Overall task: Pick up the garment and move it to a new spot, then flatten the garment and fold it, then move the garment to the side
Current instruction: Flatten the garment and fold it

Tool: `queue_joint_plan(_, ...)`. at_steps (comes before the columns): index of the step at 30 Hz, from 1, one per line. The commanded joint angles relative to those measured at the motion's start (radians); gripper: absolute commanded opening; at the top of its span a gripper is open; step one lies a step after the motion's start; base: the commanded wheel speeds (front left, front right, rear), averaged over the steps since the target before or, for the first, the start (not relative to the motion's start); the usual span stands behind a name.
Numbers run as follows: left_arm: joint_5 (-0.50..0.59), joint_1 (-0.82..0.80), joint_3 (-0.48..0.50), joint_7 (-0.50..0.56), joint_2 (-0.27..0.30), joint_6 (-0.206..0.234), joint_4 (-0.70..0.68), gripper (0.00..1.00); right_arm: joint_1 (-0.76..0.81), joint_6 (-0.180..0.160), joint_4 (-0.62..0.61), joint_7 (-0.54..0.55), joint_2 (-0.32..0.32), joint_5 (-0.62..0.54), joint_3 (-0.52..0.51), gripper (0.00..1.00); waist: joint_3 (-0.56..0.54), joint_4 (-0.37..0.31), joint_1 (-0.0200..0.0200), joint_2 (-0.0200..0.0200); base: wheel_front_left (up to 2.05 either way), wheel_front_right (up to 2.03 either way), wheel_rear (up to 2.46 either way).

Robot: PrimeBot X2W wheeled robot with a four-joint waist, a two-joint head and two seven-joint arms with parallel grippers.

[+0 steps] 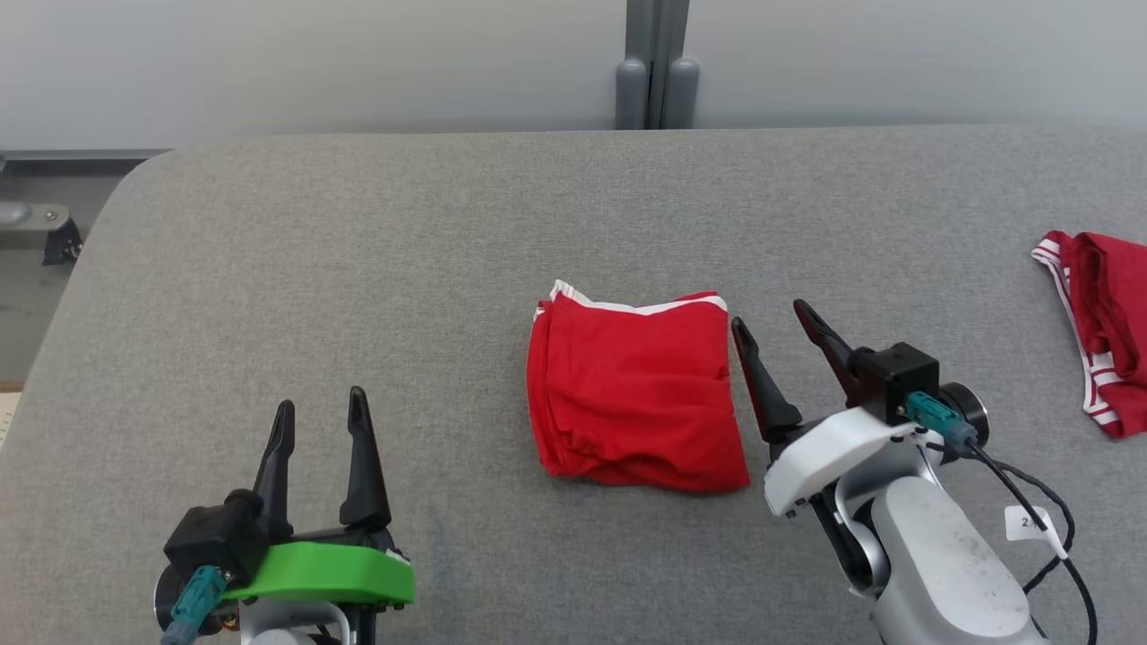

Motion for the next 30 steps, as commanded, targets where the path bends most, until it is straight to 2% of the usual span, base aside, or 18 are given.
queue_joint_plan(1,0.014,0.003,0.009,-0.003,0.001,-0.006,0.001,1.00,0.028,-0.001,-0.015,-0.003,-0.002,-0.014,-0.019,1.00,-0.015,-0.025,0.0000,0.0000,0.00,0.00,0.00)
queue_joint_plan(8,0.029,0.056,0.047,-0.003,-0.011,-0.025,-0.003,1.00,0.118,-0.001,-0.085,-0.008,-0.001,-0.024,-0.073,1.00,-0.048,-0.081,0.0000,0.0000,0.00,0.00,0.00)
queue_joint_plan(16,0.040,0.101,0.082,-0.003,-0.028,-0.045,0.002,1.00,0.186,-0.001,-0.159,0.008,-0.001,-0.004,-0.077,1.00,-0.075,-0.119,0.0000,0.0000,0.00,0.00,0.00)
queue_joint_plan(30,0.060,0.122,0.102,-0.003,-0.036,-0.060,0.010,1.00,0.215,-0.001,-0.195,0.037,-0.001,0.002,-0.076,1.00,-0.088,-0.116,0.0000,0.0000,0.00,0.00,0.00)
